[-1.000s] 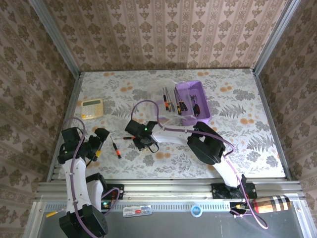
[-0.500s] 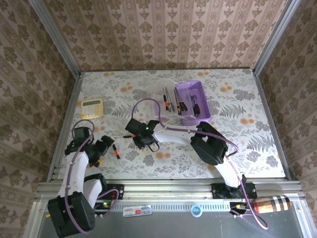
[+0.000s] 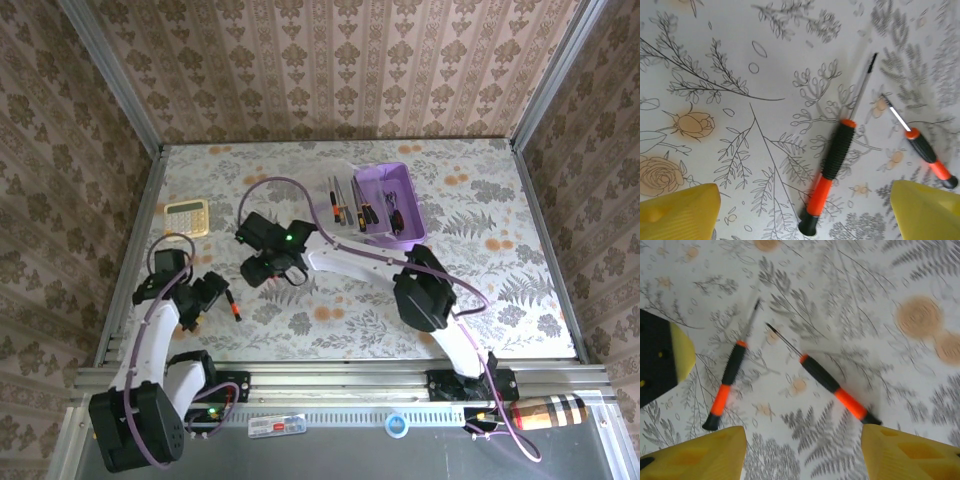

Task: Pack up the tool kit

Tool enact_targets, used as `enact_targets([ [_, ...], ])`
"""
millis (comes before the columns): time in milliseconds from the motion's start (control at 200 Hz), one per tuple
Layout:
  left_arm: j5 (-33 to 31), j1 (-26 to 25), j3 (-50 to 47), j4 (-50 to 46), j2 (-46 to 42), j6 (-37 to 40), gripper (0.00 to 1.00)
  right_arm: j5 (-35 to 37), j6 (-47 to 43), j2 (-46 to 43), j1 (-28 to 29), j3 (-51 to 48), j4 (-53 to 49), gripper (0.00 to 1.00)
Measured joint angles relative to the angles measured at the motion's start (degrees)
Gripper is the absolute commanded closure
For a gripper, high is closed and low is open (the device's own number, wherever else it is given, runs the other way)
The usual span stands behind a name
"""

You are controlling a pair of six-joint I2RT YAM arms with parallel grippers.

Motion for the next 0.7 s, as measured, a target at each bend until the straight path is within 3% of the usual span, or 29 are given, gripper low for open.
enact_targets([
  [235, 4.68, 7.5, 2.86, -4.42, -4.9, 0.85, 0.08, -2.4, -8.35, 8.98, -1.2, 5.95, -4.52, 0.34],
  [395, 7.67, 9.14, 4.52, -5.51, -4.98, 1.46, 0.08, -2.62, -11.02, 12.5, -1.73, 7.39, -6.64, 0.36],
  [700, 11.19, 10.25, 4.61, -5.51, -5.22, 1.44, 0.06, -0.13, -9.81, 14.43, -2.21, 9.07, -7.1, 0.64],
])
